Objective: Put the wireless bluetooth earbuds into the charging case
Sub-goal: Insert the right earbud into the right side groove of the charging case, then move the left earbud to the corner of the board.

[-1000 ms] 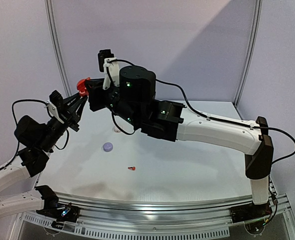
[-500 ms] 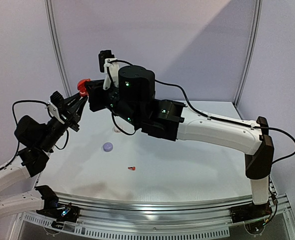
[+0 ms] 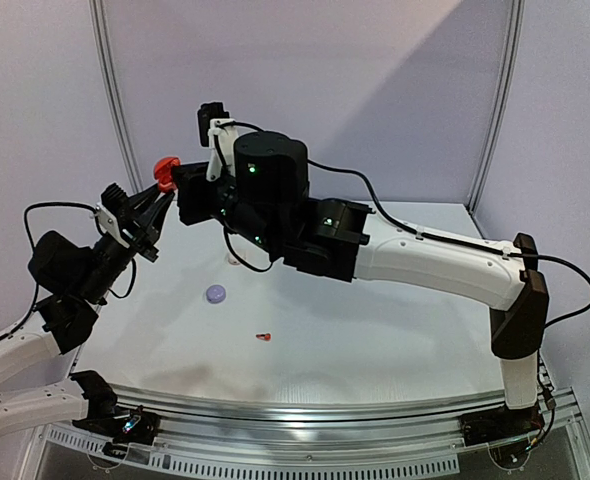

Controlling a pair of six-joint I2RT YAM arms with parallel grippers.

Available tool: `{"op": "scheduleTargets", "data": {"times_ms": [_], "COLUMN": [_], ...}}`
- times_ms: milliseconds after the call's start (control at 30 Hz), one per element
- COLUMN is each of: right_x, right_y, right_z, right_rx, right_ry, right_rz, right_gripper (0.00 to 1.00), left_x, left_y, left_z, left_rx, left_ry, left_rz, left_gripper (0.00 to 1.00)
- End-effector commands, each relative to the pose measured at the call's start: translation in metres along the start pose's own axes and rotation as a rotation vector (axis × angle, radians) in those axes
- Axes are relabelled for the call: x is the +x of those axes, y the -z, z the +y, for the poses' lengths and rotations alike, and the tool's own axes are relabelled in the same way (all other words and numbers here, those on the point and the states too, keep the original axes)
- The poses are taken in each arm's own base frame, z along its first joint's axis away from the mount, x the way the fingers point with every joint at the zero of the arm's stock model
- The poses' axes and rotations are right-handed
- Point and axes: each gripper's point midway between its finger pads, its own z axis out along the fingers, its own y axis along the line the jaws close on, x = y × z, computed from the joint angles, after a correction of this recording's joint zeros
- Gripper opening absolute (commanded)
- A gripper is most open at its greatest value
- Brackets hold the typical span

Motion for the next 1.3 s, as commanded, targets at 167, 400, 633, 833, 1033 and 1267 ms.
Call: {"op": "scheduleTargets", "data": {"times_ms": [167,400,633,833,1033,1267], "right_x": [0.007,-0.003,-0.064,-0.090,0.013,0.173], "right_y": [0.000,0.003,0.030,0.046,0.034,0.033], "right_z": [-0.013,-0.007,0.003,-0.025,-0.122,-0.160], "right_rx": [0.079,0.055,-0.009,0.004,0.300,0.397], "right_ry": [0.025,0.061,0.130,0.064,-0.038,0.013], "right_rz": [0.026,0.018,-0.066,-0.067,0.282,0.726], "right_gripper": [0.17,0.24,0.36,0.38,0.45,0.56], "left_x": [-0.021,-0.012,0.024,0.033,0.043,0.049], "left_y": [0.001,0.000,0.008,0.014,0.020,0.024], "left_z": [0.002,0.007,0.021,0.029,0.035,0.038], "left_rx": [-0.004,-0.026,-0.080,-0.105,-0.127,-0.128], "left_ry": [0.014,0.087,0.264,0.302,0.327,0.347], "left_rz": [-0.075,-0.022,0.138,0.177,0.216,0.233], "left_gripper": [0.00,0.00,0.00,0.00,0.00,0.00]}}
